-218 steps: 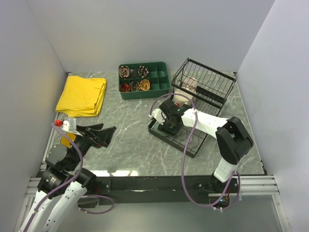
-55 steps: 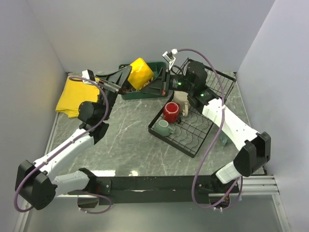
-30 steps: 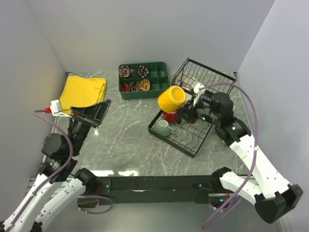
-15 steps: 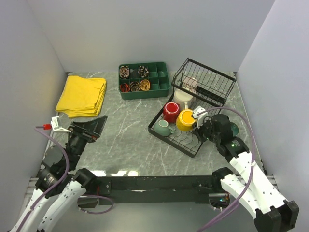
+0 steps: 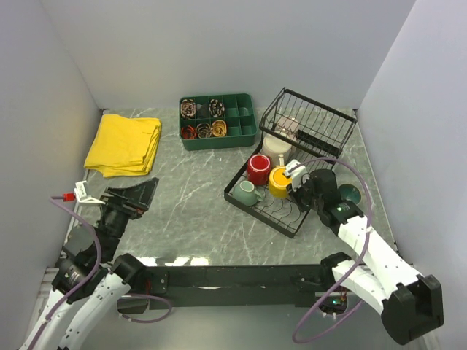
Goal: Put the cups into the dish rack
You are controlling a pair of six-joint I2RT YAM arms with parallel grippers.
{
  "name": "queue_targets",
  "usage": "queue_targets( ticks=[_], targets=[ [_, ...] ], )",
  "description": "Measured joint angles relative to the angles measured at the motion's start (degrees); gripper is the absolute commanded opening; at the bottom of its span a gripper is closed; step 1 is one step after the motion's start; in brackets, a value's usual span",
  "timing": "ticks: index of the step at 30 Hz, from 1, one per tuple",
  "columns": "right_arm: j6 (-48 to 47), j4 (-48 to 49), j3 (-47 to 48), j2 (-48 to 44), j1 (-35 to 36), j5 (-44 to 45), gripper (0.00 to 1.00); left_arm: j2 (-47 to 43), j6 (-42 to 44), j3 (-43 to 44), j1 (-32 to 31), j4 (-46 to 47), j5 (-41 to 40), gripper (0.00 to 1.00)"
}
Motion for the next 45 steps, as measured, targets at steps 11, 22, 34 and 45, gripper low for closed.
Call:
queue_targets(
  ticks=[11, 22, 34, 45],
  targets=[
    [-2.4, 3.8, -0.4, 5.2, -0.2, 1.6, 0.0, -2.6, 0.0, -1.0, 0.0, -2.6, -1.1, 0.96],
    [-4.0, 7.4, -1.6, 6.0, -0.5, 4.0, 0.0, -3.8, 0.0, -1.5, 0.0, -3.5, -2.1, 0.96],
    [-5.7, 6.2, -4.1, -1.5, -0.6, -2.8, 0.0, -5.3, -0.2, -2.1, 0.0, -4.8, -2.5, 0.96],
    [-10.7, 2.0, -3.7, 3.5, -1.4, -1.8, 0.0, -5.8, -0.2, -2.4, 0.0, -5.9, -2.7, 0.96]
  ],
)
